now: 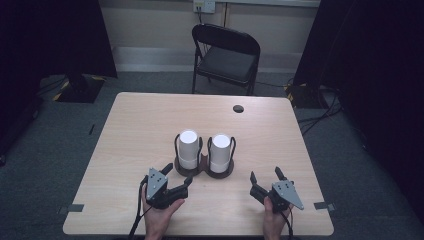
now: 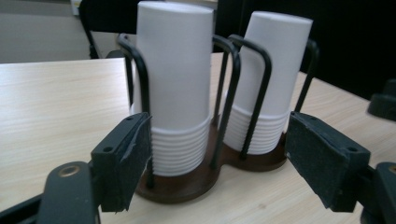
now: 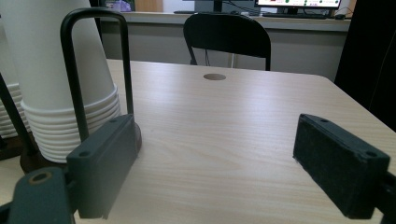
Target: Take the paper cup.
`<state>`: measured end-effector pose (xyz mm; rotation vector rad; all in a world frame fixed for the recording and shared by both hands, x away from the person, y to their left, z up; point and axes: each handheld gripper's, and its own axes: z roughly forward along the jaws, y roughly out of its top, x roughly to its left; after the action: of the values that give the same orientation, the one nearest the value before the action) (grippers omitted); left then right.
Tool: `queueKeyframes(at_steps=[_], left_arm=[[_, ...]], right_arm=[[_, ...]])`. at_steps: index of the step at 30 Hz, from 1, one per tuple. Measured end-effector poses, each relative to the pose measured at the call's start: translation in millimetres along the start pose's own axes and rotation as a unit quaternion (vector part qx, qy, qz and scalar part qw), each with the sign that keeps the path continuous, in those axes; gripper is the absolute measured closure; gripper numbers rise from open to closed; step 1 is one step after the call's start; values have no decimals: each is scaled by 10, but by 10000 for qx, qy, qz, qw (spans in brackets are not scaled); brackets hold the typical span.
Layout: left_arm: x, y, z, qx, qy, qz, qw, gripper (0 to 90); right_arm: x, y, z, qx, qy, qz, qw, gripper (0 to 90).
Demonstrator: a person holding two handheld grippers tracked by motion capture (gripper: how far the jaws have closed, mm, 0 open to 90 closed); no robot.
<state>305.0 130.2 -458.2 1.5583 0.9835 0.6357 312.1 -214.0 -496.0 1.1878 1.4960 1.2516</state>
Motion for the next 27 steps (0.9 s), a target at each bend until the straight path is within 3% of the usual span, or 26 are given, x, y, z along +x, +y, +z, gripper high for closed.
queueKeyframes(at_steps=[5,9,12,15,20,23,27], left_arm=[[-73,55,72,11,-214,181,9996,285],[-120,95,73,-23,-175,341,9993,291],[-147,116,71,-162,-246,273,9992,312],[-166,145,110,-218,-334,341,9986,322],[-245,205,195,-496,-397,725,9953,331],[-268,234,221,-500,-441,730,9951,360],[-289,312,259,-262,-554,651,9960,334]], right_arm=[[-4,-2,-3,-34,5,16,10000,131],[-3,-1,-1,-18,6,14,10000,132],[-1,-2,-6,-26,21,6,10000,132],[0,-3,-6,-33,6,7,10000,132],[-1,-2,-6,-25,21,5,10000,132],[-5,-5,-6,-63,30,8,10000,132],[-7,-5,-10,-67,43,17,10000,132]])
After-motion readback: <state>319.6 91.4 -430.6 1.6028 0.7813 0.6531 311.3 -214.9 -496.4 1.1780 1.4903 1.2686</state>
